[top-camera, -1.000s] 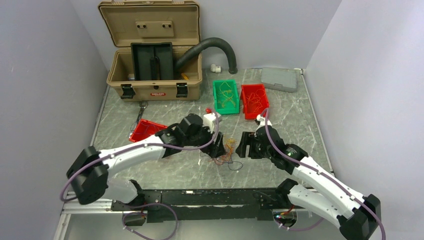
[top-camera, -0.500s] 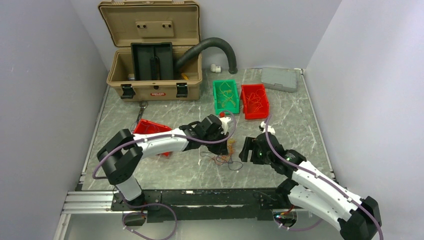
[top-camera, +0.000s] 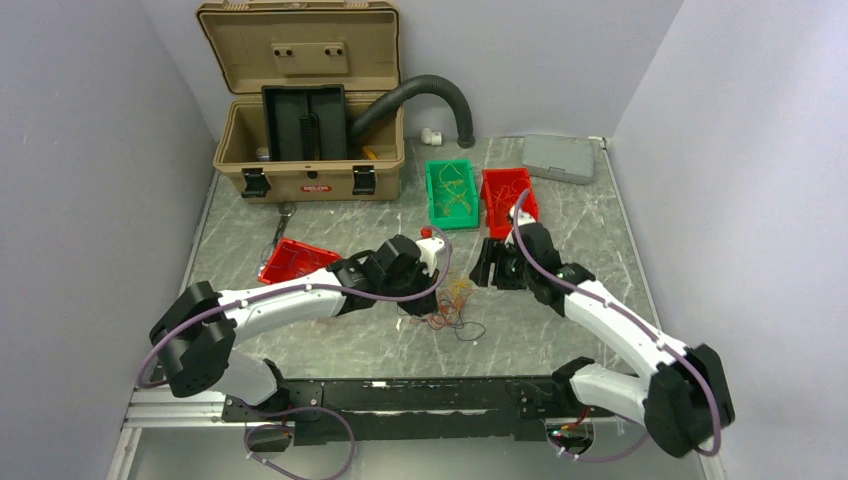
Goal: Untangle the cables
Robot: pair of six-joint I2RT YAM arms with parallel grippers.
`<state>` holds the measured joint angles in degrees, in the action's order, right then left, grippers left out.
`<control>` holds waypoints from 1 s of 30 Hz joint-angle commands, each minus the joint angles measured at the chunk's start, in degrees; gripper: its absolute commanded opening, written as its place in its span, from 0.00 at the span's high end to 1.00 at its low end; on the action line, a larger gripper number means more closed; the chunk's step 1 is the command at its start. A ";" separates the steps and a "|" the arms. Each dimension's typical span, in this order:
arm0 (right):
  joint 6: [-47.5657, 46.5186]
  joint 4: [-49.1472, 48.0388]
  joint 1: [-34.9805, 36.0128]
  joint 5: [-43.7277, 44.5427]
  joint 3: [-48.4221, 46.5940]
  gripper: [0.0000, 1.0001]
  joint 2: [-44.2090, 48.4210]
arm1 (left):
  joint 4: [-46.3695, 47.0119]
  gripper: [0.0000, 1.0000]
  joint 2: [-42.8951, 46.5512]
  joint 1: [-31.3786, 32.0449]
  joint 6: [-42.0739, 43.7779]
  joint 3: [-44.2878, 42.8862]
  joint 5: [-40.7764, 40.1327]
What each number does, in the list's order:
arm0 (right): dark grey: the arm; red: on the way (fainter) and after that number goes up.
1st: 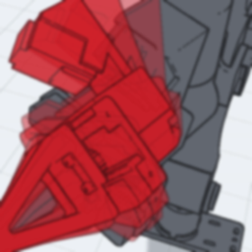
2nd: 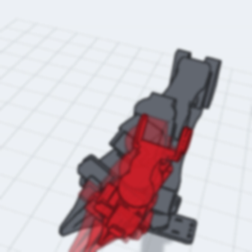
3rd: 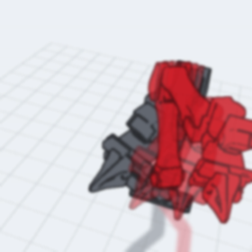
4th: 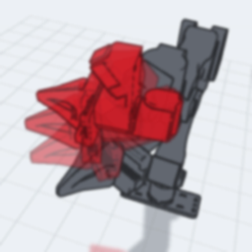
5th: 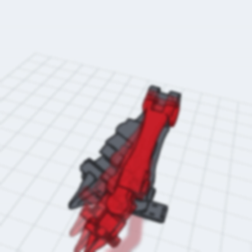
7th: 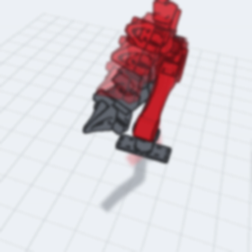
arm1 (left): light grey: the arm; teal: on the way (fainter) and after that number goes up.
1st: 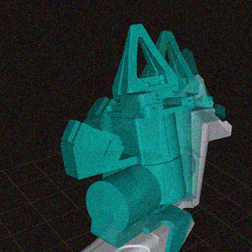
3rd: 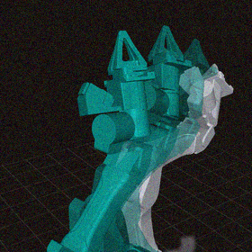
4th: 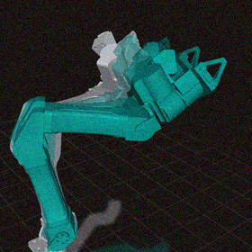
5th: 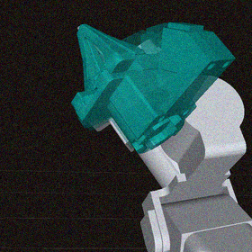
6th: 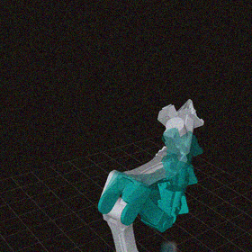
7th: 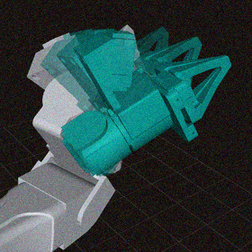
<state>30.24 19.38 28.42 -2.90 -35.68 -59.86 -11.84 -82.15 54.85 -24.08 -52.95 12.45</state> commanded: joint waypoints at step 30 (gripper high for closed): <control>1.37 -9.50 -11.59 -3.75 -5.43 1.00 -11.93 | -9.94 1.00 8.26 -3.68 -10.03 6.42 -21.64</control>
<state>28.86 7.84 22.85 -13.91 -40.56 -82.21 -17.28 -78.04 54.02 -27.97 -48.60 1.02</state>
